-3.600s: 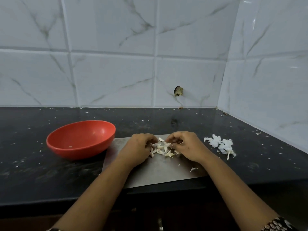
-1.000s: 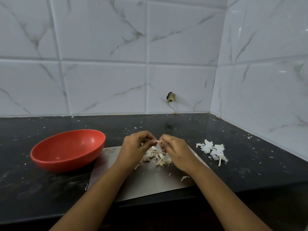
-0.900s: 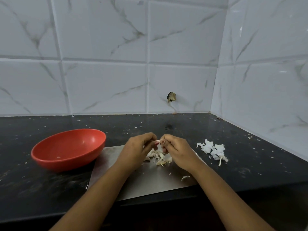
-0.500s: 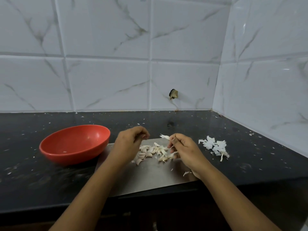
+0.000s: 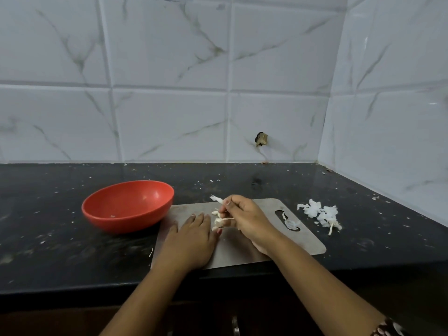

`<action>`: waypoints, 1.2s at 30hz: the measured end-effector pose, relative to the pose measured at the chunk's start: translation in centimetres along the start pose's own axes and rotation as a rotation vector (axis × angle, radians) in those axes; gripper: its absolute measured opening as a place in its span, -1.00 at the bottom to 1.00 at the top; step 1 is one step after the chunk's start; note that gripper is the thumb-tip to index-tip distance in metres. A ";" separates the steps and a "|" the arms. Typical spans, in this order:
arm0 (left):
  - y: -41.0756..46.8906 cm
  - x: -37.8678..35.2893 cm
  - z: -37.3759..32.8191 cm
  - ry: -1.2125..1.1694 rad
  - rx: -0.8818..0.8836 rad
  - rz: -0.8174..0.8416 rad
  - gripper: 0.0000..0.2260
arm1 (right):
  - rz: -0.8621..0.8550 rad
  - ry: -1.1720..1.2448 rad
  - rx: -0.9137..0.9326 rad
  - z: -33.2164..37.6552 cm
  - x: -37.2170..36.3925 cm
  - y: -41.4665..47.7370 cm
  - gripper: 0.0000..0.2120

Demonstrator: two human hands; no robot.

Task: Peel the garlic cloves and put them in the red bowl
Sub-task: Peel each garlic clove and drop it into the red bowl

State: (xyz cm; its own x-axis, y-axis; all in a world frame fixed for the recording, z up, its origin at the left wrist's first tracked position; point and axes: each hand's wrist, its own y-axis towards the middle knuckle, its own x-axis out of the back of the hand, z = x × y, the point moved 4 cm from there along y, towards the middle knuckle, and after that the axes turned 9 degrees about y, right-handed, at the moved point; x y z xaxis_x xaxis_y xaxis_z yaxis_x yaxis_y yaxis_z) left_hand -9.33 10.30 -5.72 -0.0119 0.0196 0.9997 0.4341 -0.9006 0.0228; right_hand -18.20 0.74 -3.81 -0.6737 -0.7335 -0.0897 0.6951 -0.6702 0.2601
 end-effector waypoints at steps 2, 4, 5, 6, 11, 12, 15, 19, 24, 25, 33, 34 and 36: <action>0.6 0.1 -0.1 0.013 -0.011 -0.008 -0.50 | -0.021 -0.033 0.008 0.1 0.4 0.6 -0.73; 1.1 0.1 -0.1 0.018 -0.011 0.009 -0.50 | -0.038 -0.054 0.011 0.3 0.9 1.2 -0.73; 1.3 0.1 -0.1 0.018 -0.012 0.023 -0.50 | -0.043 -0.060 0.016 0.4 1.0 1.4 -0.73; 1.4 0.1 -0.1 0.022 -0.013 0.044 -0.50 | -0.051 -0.070 0.025 0.6 1.1 1.6 -0.73; 2.5 0.4 -0.4 0.080 -0.027 0.188 -0.48 | -0.056 -0.013 0.030 0.7 -0.4 1.2 -0.74; 2.8 0.4 -0.4 0.081 -0.046 0.216 -0.48 | -0.066 -0.021 0.021 0.5 -0.9 1.0 -0.73; 3.6 0.8 -0.6 0.067 -0.113 0.259 -0.50 | -0.127 0.015 0.024 0.2 -1.5 0.9 -0.72; 5.1 1.6 0.3 0.001 -0.116 0.232 -0.48 | -0.085 0.063 -0.045 0.1 -1.0 0.9 -0.73; 5.4 1.8 -0.4 0.021 -0.165 0.209 -0.47 | -0.131 0.067 0.028 3.5 3.8 0.0 -0.78; 5.0 2.0 -1.0 0.013 -0.169 0.198 -0.48 | -0.158 0.050 0.043 3.9 5.1 -0.4 -0.78; 3.0 2.5 -5.1 0.112 -0.214 0.087 -0.45 | -0.184 -0.302 -0.052 2.0 9.9 -2.7 -0.73; 2.9 2.3 -5.0 0.116 -0.210 0.096 -0.45 | -0.211 -0.335 -0.051 2.4 10.8 -2.8 -0.74; 3.0 2.0 -4.4 0.110 -0.178 0.099 -0.47 | -0.282 -0.303 -0.054 3.1 12.7 -3.0 -0.76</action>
State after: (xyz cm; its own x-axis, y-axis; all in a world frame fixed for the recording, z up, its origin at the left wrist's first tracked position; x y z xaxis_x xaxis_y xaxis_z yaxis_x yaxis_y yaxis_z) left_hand -12.00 5.71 -3.70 -0.0791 -0.1113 0.9906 0.2721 -0.9584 -0.0860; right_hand -29.60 -6.20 -2.77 -0.8773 -0.4595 0.1386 0.4795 -0.8511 0.2138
